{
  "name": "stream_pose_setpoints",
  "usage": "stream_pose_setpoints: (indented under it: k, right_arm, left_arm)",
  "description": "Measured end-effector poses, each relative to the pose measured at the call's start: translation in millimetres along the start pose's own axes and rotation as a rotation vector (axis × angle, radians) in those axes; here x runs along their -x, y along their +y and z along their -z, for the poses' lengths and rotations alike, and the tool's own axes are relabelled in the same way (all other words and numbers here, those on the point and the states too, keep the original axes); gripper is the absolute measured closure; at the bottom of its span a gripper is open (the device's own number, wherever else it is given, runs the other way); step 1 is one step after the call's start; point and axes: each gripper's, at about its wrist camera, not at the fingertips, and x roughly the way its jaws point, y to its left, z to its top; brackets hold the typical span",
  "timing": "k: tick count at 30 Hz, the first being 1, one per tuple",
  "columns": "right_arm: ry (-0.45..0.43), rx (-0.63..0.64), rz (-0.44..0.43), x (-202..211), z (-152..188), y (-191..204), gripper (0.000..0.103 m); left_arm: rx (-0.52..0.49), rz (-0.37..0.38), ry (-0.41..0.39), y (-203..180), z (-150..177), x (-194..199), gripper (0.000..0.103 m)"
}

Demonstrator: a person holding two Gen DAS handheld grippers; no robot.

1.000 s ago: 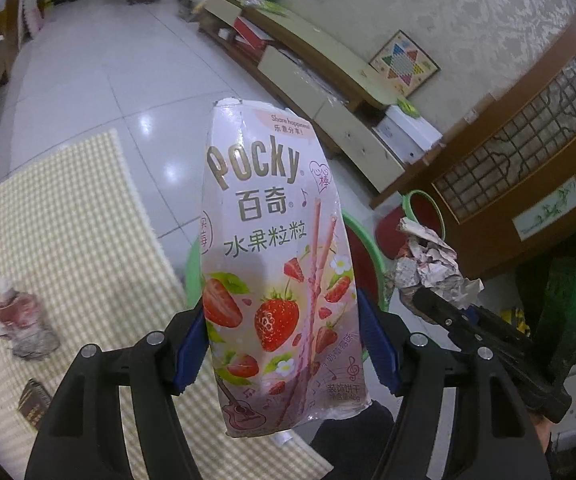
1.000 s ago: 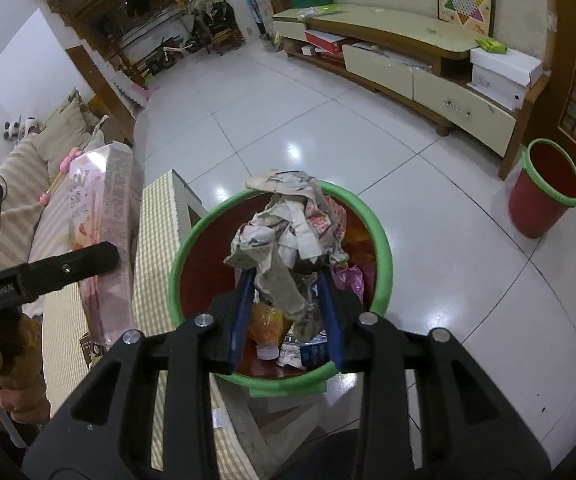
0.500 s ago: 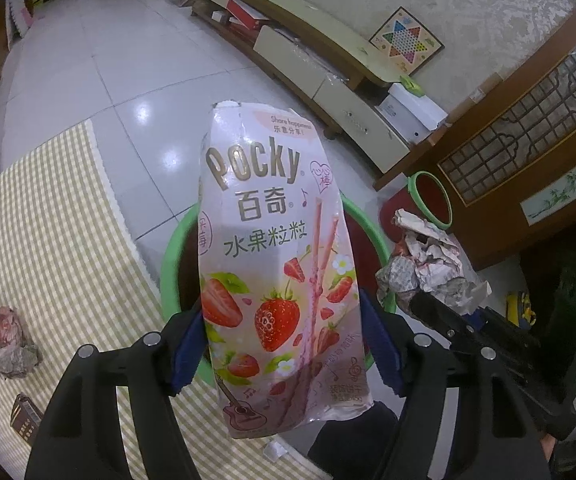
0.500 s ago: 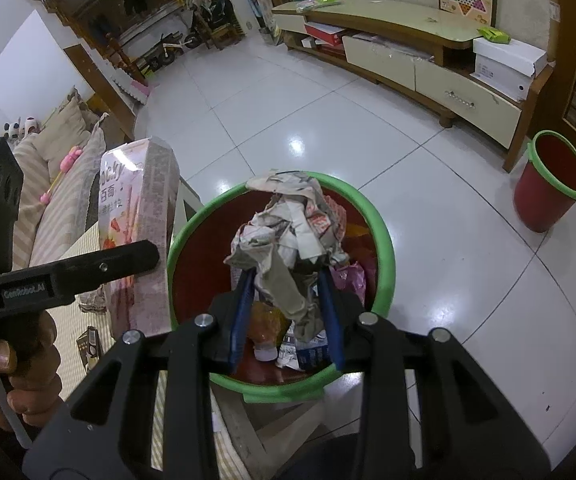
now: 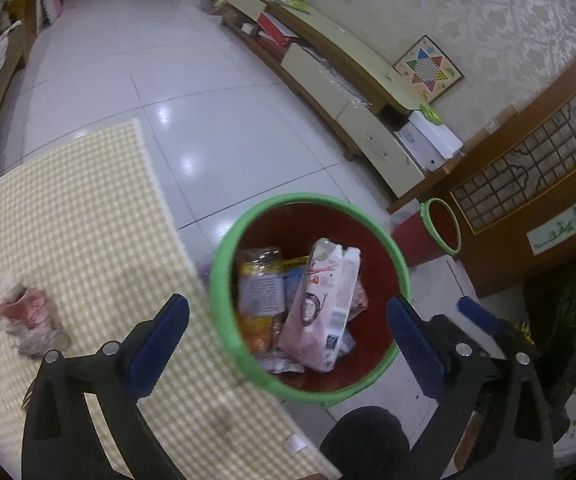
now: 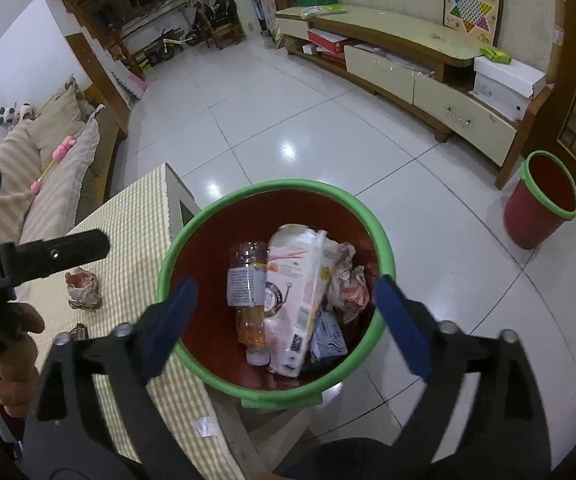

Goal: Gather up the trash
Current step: 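Move both tools back over the table toward the brown cigarette pack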

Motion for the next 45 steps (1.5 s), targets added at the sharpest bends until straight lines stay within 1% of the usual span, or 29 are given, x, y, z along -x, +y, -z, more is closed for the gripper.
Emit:
stream_pose_setpoints:
  k: [2,7,12,17,20,24,27,28,34,40,45]
  right_arm:
    - [0.000,0.006,0.004,1.2,1.0,5.5,0.005]
    - [0.009,0.048,-0.012,2.0,6.1,33.9,0.005]
    - [0.024,0.111,-0.045,-3.0,11.1,71.1,0.005]
    - [0.036,0.158,-0.068,-8.4,16.1,104.6,0.005]
    - [0.050,0.189,-0.080,-12.7,21.2,121.1,0.005]
    - [0.068,0.224,-0.097,-16.6,29.2,139.6,0.005]
    - [0.080,0.245,-0.103,-18.9,34.3,149.5,0.005]
    - [0.084,0.248,-0.104,-19.6,35.4,151.3,0.005]
    - [0.096,0.270,-0.107,-20.0,42.1,160.2,0.005]
    - [0.108,0.287,-0.096,-21.3,46.6,161.6,0.005]
    - [0.120,0.286,-0.094,-24.5,50.6,160.9,0.005]
  left_arm:
    - [0.010,-0.022,-0.008,11.2,6.3,8.3,0.008]
    - [0.051,-0.093,-0.045,47.4,21.0,35.6,0.008]
    - [0.109,-0.119,-0.065,85.1,41.7,62.3,0.008]
    - [0.184,-0.197,-0.054,122.6,77.3,76.7,0.008]
    - [0.250,-0.264,-0.021,143.2,98.6,72.7,0.008]
    - [0.324,-0.316,0.017,165.2,124.1,64.8,0.008]
    - [0.358,-0.340,0.021,172.6,133.6,61.8,0.008]
    - [0.383,-0.341,0.022,176.9,135.7,60.4,0.008]
    - [0.482,-0.331,0.035,190.3,137.2,46.3,0.008]
    - [0.498,-0.365,0.066,186.9,136.8,23.2,0.008]
    - [0.509,-0.400,0.074,182.7,134.2,7.4,0.009]
